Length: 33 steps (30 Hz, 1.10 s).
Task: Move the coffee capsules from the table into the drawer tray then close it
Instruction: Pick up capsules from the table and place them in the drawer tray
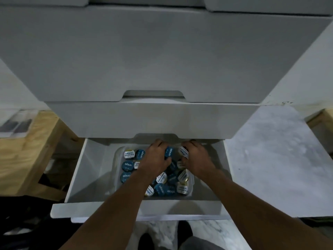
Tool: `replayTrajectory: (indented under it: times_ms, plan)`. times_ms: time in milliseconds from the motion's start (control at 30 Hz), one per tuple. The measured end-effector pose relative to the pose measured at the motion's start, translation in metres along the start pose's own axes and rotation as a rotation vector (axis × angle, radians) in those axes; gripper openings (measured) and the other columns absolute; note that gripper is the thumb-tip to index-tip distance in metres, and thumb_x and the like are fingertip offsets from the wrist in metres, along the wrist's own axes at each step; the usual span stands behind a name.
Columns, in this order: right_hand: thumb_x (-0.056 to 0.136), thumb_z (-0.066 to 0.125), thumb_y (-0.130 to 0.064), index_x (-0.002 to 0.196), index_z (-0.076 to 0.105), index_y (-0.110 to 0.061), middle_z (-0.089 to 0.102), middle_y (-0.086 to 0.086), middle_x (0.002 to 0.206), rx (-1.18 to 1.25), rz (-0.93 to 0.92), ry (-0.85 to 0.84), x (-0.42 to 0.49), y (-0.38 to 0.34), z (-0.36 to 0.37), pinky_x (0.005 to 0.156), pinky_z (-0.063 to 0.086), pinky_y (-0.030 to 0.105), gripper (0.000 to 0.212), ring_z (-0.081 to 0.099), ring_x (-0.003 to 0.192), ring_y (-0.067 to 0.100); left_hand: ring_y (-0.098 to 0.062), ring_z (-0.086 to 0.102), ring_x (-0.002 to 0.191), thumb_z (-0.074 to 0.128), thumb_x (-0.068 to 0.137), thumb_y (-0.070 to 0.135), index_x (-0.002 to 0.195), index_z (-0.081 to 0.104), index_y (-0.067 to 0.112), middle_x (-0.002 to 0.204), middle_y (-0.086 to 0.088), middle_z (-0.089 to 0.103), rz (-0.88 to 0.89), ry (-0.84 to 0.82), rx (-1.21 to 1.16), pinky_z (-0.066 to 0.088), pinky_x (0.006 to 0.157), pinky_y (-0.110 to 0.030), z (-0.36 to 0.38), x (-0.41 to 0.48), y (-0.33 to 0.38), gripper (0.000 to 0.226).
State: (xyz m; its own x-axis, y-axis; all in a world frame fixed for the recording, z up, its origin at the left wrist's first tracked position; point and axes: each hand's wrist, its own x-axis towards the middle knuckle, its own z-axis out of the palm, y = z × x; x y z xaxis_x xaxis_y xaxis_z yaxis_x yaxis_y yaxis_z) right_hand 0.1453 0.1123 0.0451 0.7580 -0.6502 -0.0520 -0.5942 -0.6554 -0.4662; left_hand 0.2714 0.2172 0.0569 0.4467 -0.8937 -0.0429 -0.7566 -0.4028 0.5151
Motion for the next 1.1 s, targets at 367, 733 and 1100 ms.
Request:
replayTrajectory:
  times_ms: [367, 733, 1100]
  plan:
    - [0.076, 0.066, -0.008, 0.115, 0.061, -0.005, 0.057, 0.015, 0.117, -0.058, -0.008, -0.051, 0.007, 0.008, 0.008, 0.093, 0.047, 0.038, 0.039, 0.05, 0.111, 0.032, -0.026, 0.053, 0.11, 0.066, 0.081, 0.018, 0.125, 0.056, 0.009, 0.123, -0.012, 0.052, 0.004, -0.094, 0.093, 0.046, 0.095, -0.033, 0.018, 0.012, -0.001, 0.046]
    - [0.083, 0.065, -0.019, 0.125, 0.056, -0.009, 0.051, 0.01, 0.126, -0.149, -0.046, -0.117, 0.009, 0.009, 0.006, 0.103, 0.041, 0.037, 0.044, 0.043, 0.118, 0.027, -0.027, 0.054, 0.109, 0.062, 0.084, 0.015, 0.126, 0.053, 0.008, 0.122, -0.012, 0.053, -0.025, -0.095, 0.122, 0.045, 0.092, -0.031, 0.023, 0.013, -0.004, 0.044]
    - [0.084, 0.059, -0.007, 0.115, 0.065, -0.006, 0.06, 0.014, 0.114, -0.153, -0.16, -0.075, 0.005, 0.008, 0.002, 0.096, 0.044, 0.036, 0.032, 0.051, 0.107, 0.03, -0.026, 0.055, 0.105, 0.054, 0.084, 0.006, 0.114, 0.063, 0.007, 0.118, -0.01, 0.056, 0.08, -0.113, 0.15, 0.045, 0.091, -0.032, 0.022, 0.009, -0.001, 0.031]
